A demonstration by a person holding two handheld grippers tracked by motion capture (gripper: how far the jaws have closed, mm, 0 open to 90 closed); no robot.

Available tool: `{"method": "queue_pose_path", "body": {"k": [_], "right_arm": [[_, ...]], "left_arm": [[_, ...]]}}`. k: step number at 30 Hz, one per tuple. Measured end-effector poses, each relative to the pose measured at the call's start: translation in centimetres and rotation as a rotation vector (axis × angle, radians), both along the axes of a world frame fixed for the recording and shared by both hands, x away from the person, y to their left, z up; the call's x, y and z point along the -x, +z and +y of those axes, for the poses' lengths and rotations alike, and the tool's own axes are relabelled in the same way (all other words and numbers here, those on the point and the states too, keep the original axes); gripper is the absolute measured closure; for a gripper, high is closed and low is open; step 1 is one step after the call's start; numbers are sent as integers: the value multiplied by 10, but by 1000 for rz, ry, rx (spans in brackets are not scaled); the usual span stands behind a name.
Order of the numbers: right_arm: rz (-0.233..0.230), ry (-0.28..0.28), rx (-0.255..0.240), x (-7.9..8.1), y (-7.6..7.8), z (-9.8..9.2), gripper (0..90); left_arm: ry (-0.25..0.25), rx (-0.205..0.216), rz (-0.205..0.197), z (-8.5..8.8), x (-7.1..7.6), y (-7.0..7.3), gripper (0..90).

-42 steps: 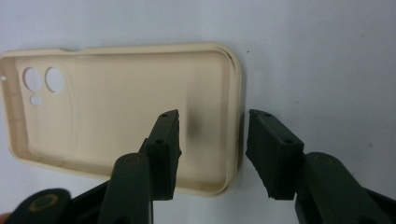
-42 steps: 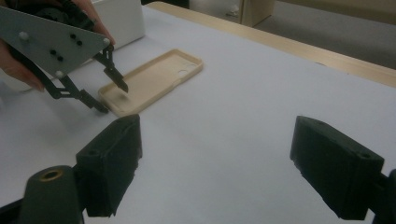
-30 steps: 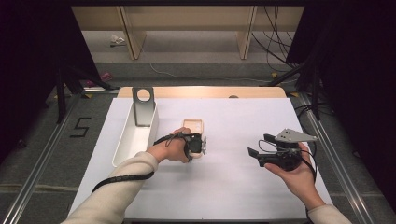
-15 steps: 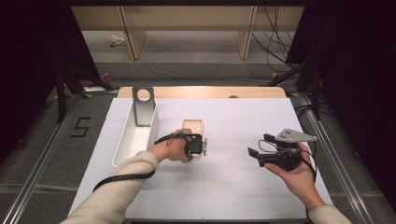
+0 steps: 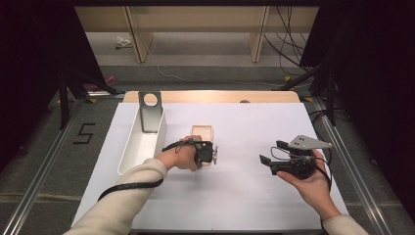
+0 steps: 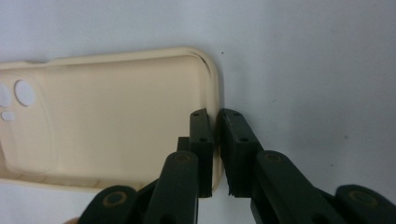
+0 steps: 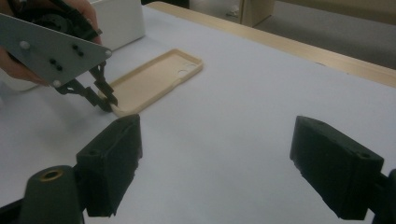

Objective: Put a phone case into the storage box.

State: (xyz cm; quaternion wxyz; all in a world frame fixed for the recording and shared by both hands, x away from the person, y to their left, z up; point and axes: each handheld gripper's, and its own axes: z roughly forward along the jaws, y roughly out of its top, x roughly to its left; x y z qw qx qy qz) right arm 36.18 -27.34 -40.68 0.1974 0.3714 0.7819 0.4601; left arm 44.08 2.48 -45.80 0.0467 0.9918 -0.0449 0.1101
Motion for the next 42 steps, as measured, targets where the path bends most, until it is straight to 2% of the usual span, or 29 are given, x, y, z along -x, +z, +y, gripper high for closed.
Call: {"method": "queue_pose_path", "body": {"k": [18,25,33,39,42], "right_arm": [[0,-2,0,0,0,0,177],[1,-4,2,-1,-1,0,177],[3,-7,4,-2,-1,1,178],[6,-5,7,-3,-2,5,180],[9,-1,9,-5,-2,7,181]], "left_arm": [[18,7,0,1,4,0,864],[5,24,-24,0,9,4,873],[34,83,-55,8,20,16,874],[26,109,-89,12,35,23,875],[52,128,-76,15,43,24,875]]}}
